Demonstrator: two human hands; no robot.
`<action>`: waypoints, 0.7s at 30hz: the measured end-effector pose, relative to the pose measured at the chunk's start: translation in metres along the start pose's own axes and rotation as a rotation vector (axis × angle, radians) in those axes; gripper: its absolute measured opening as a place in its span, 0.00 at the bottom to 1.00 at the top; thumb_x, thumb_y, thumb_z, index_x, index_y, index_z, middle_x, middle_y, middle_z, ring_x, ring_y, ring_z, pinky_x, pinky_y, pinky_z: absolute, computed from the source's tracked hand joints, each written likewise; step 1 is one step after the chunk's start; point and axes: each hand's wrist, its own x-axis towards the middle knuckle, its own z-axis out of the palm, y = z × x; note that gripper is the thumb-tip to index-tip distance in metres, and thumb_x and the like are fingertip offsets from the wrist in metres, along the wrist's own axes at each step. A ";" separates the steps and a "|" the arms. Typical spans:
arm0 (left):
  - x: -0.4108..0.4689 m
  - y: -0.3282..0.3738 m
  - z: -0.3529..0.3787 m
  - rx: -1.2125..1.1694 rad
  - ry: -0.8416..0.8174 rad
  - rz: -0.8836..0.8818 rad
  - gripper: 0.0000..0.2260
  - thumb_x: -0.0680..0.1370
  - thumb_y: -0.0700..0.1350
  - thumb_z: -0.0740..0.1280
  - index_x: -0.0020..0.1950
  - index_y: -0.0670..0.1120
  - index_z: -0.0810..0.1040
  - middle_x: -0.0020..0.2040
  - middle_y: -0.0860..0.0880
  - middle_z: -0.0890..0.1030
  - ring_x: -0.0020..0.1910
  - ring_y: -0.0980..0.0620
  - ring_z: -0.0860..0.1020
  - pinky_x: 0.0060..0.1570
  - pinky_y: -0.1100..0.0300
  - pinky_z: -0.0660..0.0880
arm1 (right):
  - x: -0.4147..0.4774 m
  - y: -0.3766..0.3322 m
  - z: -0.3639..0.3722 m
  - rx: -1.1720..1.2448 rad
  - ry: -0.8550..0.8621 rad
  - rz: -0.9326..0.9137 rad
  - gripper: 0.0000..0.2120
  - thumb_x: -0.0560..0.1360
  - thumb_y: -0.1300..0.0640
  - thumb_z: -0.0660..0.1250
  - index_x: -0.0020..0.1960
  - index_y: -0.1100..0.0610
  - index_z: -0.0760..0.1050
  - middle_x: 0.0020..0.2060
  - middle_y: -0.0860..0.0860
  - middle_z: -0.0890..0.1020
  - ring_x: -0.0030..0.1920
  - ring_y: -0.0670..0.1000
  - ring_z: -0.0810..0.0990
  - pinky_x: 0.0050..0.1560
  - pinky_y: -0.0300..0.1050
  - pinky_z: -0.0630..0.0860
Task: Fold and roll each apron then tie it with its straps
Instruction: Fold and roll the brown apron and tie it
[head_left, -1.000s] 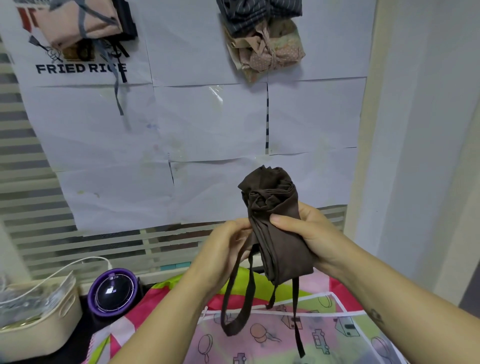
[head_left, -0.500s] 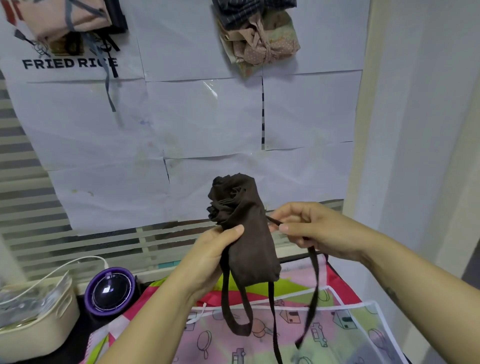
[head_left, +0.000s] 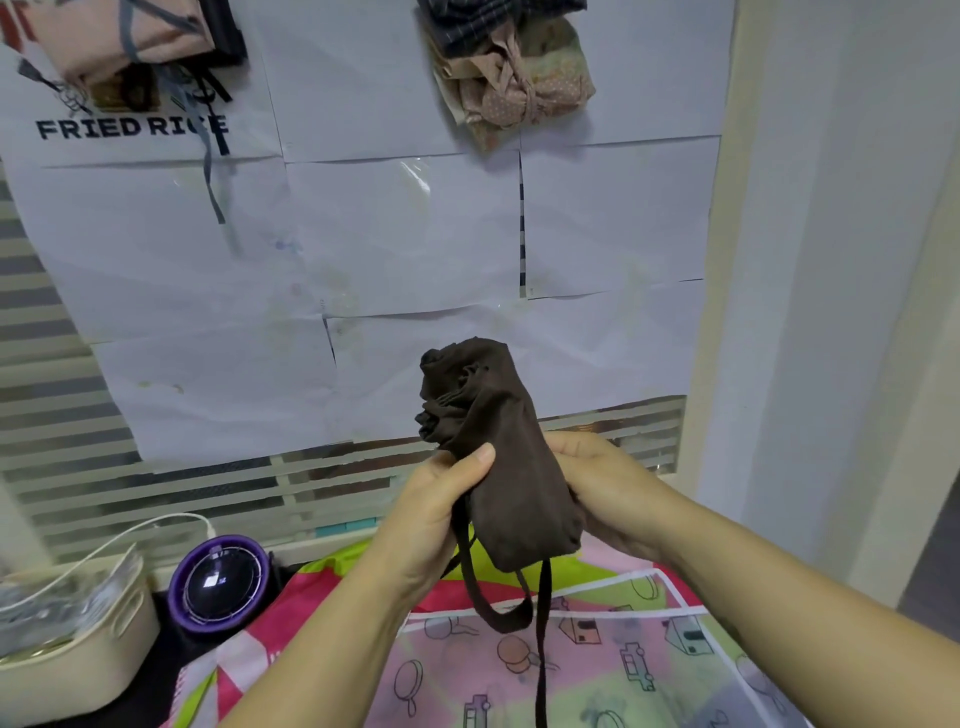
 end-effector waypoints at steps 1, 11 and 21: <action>0.000 -0.001 0.000 0.001 0.003 0.004 0.17 0.73 0.44 0.68 0.58 0.35 0.77 0.54 0.42 0.83 0.52 0.49 0.82 0.48 0.62 0.78 | 0.000 0.000 0.000 -0.030 -0.014 0.023 0.11 0.80 0.57 0.60 0.47 0.56 0.82 0.42 0.53 0.85 0.40 0.49 0.82 0.40 0.39 0.75; -0.003 -0.034 -0.011 0.267 0.144 -0.102 0.16 0.69 0.56 0.70 0.47 0.44 0.82 0.45 0.38 0.78 0.45 0.45 0.72 0.46 0.51 0.67 | -0.002 0.015 -0.006 -0.294 -0.056 0.121 0.20 0.71 0.39 0.69 0.46 0.57 0.80 0.39 0.56 0.83 0.38 0.51 0.81 0.43 0.44 0.75; -0.040 -0.088 -0.056 0.193 -0.133 -0.469 0.08 0.78 0.35 0.63 0.57 0.42 0.73 0.36 0.53 0.80 0.30 0.59 0.76 0.34 0.66 0.74 | -0.004 0.088 0.001 -0.260 0.054 0.447 0.15 0.73 0.48 0.70 0.51 0.59 0.82 0.45 0.54 0.86 0.47 0.54 0.85 0.54 0.50 0.79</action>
